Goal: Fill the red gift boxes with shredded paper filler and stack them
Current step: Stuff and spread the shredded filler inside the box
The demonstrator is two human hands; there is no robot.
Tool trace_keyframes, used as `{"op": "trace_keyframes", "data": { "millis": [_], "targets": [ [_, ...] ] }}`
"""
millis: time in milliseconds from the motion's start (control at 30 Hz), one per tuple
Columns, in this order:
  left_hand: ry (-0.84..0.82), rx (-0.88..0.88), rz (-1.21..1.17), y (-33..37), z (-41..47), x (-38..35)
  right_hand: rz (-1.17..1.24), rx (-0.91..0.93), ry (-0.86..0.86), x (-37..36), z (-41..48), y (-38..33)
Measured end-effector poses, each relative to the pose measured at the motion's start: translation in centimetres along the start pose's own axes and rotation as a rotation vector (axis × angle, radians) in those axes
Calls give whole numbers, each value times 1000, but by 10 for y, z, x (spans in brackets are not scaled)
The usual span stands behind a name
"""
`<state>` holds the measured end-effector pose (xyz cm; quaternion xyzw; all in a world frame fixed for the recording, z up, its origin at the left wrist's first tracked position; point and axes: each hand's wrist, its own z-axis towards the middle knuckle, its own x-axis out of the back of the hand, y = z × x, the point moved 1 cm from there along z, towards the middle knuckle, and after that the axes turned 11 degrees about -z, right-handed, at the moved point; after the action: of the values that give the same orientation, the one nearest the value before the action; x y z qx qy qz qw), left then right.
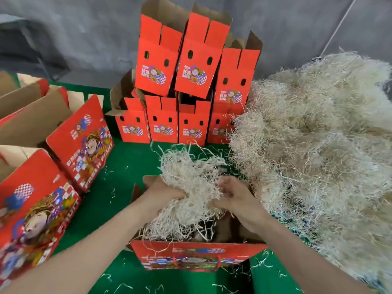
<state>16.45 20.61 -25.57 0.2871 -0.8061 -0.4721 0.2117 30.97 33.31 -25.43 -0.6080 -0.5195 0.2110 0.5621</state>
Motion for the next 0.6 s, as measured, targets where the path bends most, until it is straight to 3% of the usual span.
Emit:
{"op": "trace_keyframes", "data": {
  "millis": [100, 233, 333, 600],
  "targets": [
    [-82, -2, 12, 4, -2, -1, -7, -20, -32, -9, -2, -1],
    [-218, 16, 212, 1, -3, -3, -70, 52, -11, -23, -4, -5],
    [-142, 44, 328, 1, 2, 14, -90, -61, 111, -3, -4, 0],
    [-182, -44, 310, 8, 4, 40, -82, -38, 391, 37, -19, 6]
  ]
}}
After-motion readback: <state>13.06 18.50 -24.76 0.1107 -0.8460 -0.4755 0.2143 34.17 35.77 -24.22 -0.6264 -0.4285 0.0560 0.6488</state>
